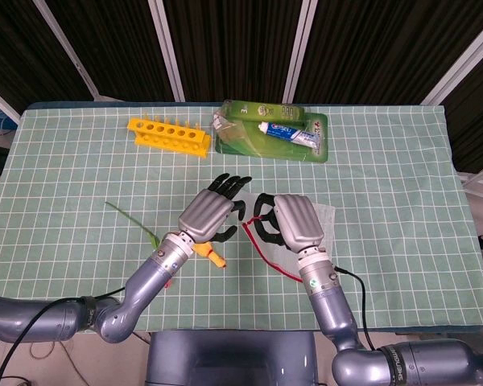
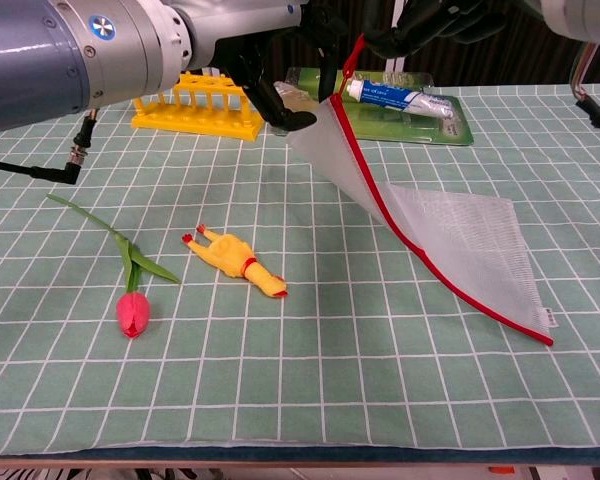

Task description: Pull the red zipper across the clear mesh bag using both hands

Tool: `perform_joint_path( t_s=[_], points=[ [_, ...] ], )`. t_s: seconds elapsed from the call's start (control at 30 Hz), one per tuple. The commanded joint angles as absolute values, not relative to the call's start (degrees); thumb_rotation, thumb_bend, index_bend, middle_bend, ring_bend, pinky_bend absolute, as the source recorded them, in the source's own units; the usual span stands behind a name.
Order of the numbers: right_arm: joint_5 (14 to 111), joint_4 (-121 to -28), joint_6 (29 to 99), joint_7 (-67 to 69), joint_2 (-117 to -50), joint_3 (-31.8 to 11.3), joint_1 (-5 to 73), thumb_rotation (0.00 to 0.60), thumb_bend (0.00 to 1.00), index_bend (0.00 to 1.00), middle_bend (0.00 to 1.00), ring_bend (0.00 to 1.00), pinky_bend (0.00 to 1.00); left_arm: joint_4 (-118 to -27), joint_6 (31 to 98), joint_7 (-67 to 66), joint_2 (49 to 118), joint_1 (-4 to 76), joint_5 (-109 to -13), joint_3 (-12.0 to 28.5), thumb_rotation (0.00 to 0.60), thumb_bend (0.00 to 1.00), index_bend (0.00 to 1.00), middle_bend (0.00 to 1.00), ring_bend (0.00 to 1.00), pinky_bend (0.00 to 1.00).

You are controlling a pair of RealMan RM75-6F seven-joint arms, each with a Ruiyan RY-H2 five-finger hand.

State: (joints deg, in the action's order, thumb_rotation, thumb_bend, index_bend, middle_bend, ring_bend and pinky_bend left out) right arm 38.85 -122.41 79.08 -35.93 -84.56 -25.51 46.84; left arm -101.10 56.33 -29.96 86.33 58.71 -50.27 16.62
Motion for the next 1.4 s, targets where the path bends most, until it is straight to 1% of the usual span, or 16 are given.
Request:
perform_joint_path(
  t_s=[0.03, 0.23, 0.43, 0.73, 1.03, 1.4],
  points=[
    [38.8, -122.5, 79.2, -35.8, -84.4, -25.4, 47.0, 0.600, 0.68, 0.71, 1.00, 1.00, 1.00, -101.0, 56.5, -29.6, 86.8, 59.0, -50.1, 16.6, 0.600, 0.35, 0.50, 0.04, 0.00, 0.00],
    [38.5, -122.7, 79.4, -35.4, -84.1, -25.0, 47.2, 0.600, 0.68, 0.71, 1.00, 1.00, 1.00, -100.7, 56.8, -29.2, 87.7, 59.5, -50.1, 16.5, 0.600, 0.35, 0.50, 0.04, 0.00, 0.00],
    [38.3, -122.6, 79.7, -35.1, -84.0, -24.7, 47.4, 0.600, 0.68, 0.71, 1.00, 1.00, 1.00, -100.5, 57.3, -28.8, 88.5, 59.9, -50.3, 16.6, 0.600, 0.36, 0.52, 0.05, 0.00, 0.00],
    [38.1, -122.4, 80.0, -34.4, -83.8, -24.4, 47.7, 0.600, 0.68, 0.71, 1.00, 1.00, 1.00, -100.4, 57.8, -28.6, 88.4, 60.2, -50.3, 16.5, 0.600, 0.37, 0.53, 0.05, 0.00, 0.00],
    [38.3, -122.8, 80.3, -34.1, -83.2, -24.0, 47.7, 0.600, 0.68, 0.71, 1.00, 1.00, 1.00, -100.6, 58.5, -28.3, 88.4, 60.1, -50.6, 16.2, 0.600, 0.39, 0.57, 0.07, 0.00, 0.00],
    [39.1, -124.0, 81.5, -33.6, -82.7, -22.7, 46.9, 0.600, 0.68, 0.72, 1.00, 1.00, 1.00, -101.0, 61.0, -27.5, 89.1, 59.5, -51.5, 16.8, 0.600, 0.39, 0.58, 0.08, 0.00, 0.00]
  ],
)
